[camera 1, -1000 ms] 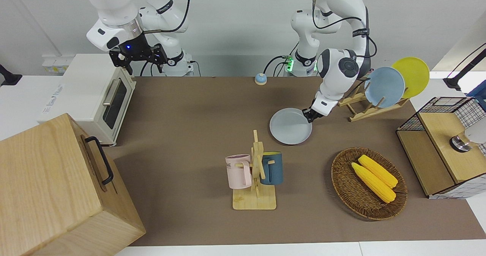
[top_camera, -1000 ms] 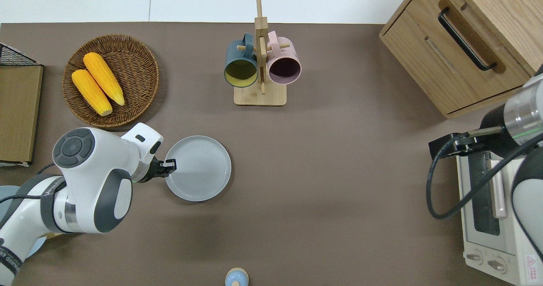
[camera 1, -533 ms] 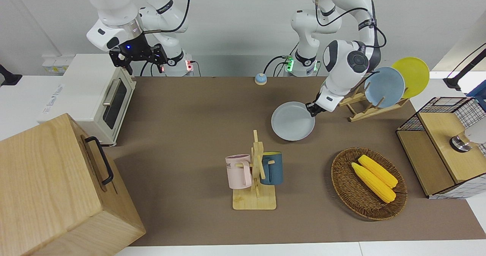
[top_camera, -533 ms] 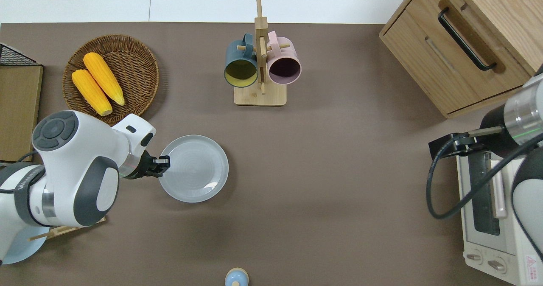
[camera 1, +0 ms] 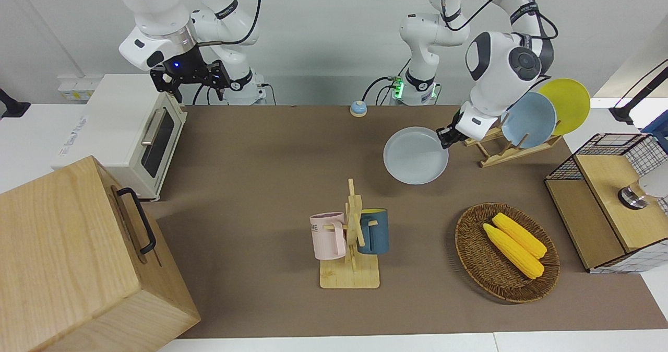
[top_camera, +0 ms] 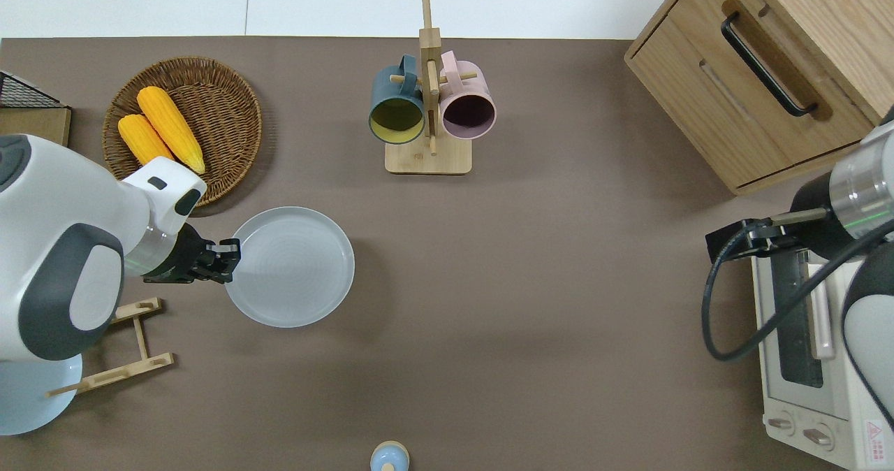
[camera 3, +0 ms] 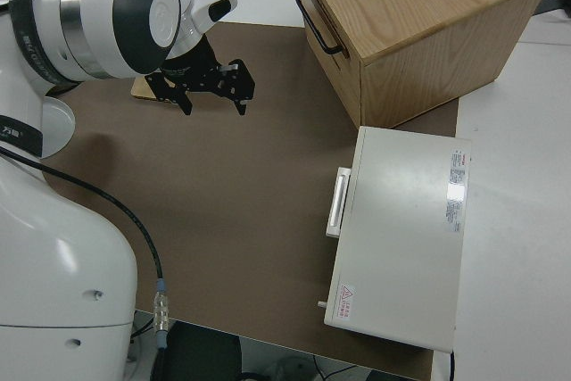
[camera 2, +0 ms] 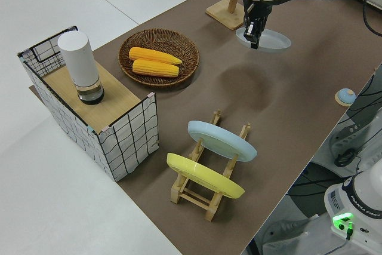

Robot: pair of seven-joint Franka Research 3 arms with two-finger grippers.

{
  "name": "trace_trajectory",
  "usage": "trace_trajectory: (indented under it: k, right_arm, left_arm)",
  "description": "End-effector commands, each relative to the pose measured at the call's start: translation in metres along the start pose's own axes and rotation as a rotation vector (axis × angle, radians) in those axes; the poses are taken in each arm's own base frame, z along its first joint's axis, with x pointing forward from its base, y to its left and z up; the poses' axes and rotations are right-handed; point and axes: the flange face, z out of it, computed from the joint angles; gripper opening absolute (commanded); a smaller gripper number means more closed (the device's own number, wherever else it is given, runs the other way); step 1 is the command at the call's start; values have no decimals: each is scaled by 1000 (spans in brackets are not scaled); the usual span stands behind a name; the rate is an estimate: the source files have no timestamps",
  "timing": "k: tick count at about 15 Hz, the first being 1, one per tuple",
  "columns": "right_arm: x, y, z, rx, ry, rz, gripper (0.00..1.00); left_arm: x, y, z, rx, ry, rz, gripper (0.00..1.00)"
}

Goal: Pick gray plate from table and place it on lower plate rack with left arm
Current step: 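Lift the gray plate with the left gripper toward the plate rack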

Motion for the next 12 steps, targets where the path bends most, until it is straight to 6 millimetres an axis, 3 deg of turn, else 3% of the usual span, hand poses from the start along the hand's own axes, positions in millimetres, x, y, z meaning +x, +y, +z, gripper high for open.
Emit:
trace_trajectory:
  k: [1, 8, 12]
  right_arm:
    - [-2, 2, -3, -5, -1, 15, 983]
    - [-2, 2, -3, -6, -1, 15, 983]
    - [-2, 2, -3, -6, -1, 15, 983]
  left_arm:
    - [-4, -12, -23, 11, -8, -12, 0]
    - [-11, -44, -49, 169, 59, 12, 0]
    - [-8, -60, -51, 233, 73, 6, 0]
